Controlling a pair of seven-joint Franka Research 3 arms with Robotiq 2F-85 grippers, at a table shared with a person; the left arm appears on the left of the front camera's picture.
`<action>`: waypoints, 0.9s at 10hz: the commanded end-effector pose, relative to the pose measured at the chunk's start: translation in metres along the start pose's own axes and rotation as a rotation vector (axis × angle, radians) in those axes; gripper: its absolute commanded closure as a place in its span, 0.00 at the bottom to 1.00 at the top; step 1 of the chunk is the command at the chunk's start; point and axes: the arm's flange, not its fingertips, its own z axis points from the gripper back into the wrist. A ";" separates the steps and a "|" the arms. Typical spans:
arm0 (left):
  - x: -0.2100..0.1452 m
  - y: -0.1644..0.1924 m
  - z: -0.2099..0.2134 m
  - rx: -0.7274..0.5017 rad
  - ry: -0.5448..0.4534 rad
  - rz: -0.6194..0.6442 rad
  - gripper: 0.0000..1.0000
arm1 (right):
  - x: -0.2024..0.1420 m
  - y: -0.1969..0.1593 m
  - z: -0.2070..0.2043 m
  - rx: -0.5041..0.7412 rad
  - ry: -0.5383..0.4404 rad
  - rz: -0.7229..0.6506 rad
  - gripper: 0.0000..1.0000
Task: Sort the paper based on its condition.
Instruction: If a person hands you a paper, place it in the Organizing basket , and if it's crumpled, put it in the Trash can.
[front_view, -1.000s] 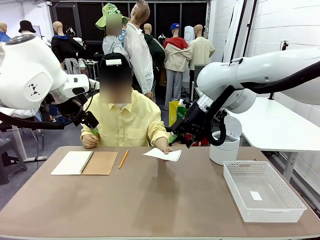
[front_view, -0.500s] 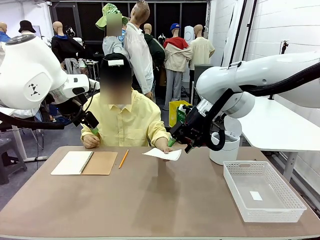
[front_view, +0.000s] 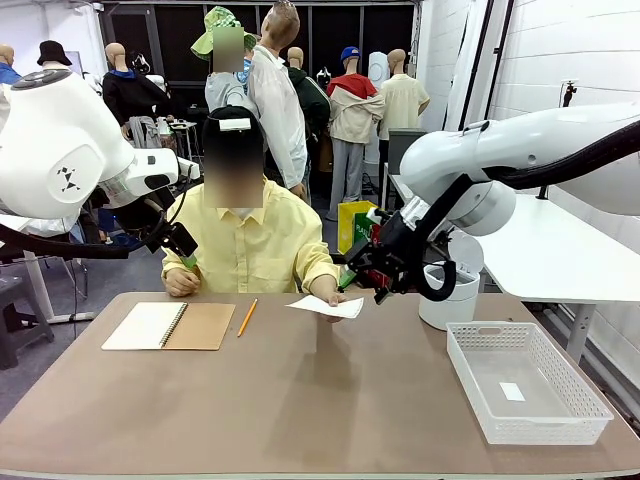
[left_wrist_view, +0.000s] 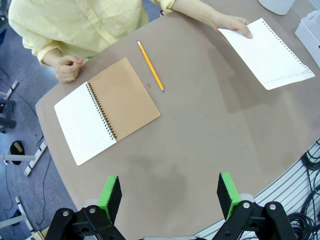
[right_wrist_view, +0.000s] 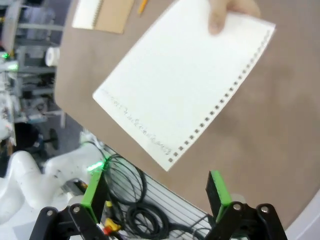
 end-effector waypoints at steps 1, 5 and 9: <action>0.000 0.001 0.000 -0.002 -0.006 0.000 0.00 | -0.007 -0.023 -0.004 0.075 -0.089 -0.197 0.00; 0.000 0.001 0.000 -0.002 -0.006 0.000 0.00 | -0.031 -0.062 -0.036 0.230 -0.189 -0.423 0.00; 0.000 0.001 0.000 -0.002 -0.006 0.000 0.00 | -0.045 -0.094 -0.063 0.429 -0.307 -0.626 0.00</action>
